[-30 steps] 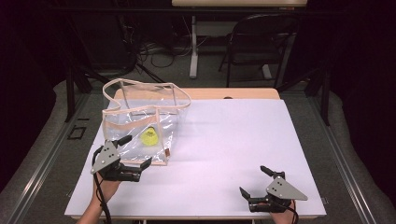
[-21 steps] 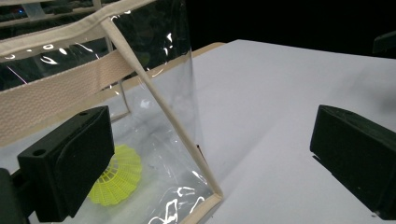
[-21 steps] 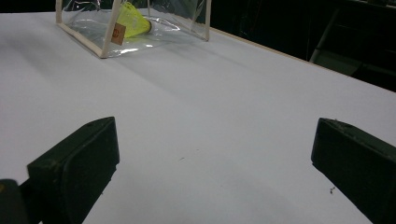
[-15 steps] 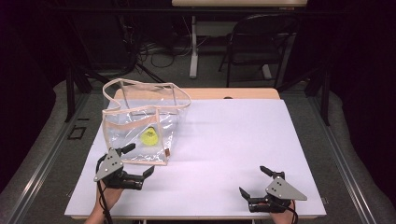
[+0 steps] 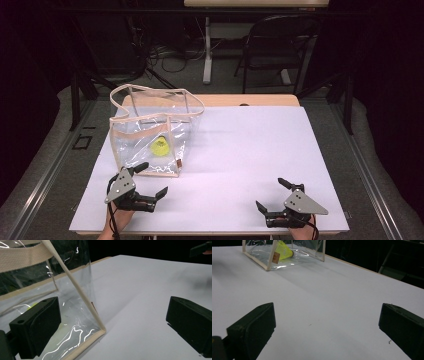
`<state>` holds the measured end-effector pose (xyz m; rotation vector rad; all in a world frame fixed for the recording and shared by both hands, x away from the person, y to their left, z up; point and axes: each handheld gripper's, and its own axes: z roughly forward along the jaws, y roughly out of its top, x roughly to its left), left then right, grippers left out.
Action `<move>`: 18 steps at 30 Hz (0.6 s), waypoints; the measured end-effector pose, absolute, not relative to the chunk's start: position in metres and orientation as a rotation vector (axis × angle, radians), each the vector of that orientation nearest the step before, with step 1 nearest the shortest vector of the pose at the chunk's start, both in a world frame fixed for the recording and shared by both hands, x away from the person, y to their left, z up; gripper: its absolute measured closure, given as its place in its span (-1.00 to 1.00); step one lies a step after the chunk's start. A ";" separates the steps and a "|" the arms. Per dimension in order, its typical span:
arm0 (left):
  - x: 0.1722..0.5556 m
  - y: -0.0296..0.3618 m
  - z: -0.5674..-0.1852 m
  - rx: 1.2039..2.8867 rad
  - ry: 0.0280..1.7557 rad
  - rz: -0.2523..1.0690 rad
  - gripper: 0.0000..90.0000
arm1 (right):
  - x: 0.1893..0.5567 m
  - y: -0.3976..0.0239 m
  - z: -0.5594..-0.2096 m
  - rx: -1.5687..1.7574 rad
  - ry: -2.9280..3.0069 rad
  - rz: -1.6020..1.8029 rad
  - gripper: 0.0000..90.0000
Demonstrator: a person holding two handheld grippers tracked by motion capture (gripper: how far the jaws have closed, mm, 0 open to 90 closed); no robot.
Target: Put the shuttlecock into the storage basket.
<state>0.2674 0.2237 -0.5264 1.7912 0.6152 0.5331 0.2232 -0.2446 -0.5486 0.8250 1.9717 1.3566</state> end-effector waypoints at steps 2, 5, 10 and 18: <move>0.265 0.224 -0.530 1.783 0.612 0.534 -1.00 | 0.223 -0.244 -0.549 0.825 1.972 1.357 -0.99; 0.262 0.224 -0.536 1.784 0.602 0.550 -1.00 | 0.223 -0.244 -0.549 0.825 1.973 1.357 -0.99; 0.258 0.225 -0.545 1.771 0.603 0.551 -1.00 | 0.223 -0.244 -0.549 0.825 1.975 1.361 -0.99; 0.256 0.226 -0.556 1.790 0.621 0.542 -1.00 | 0.223 -0.244 -0.549 0.823 1.981 1.362 -0.99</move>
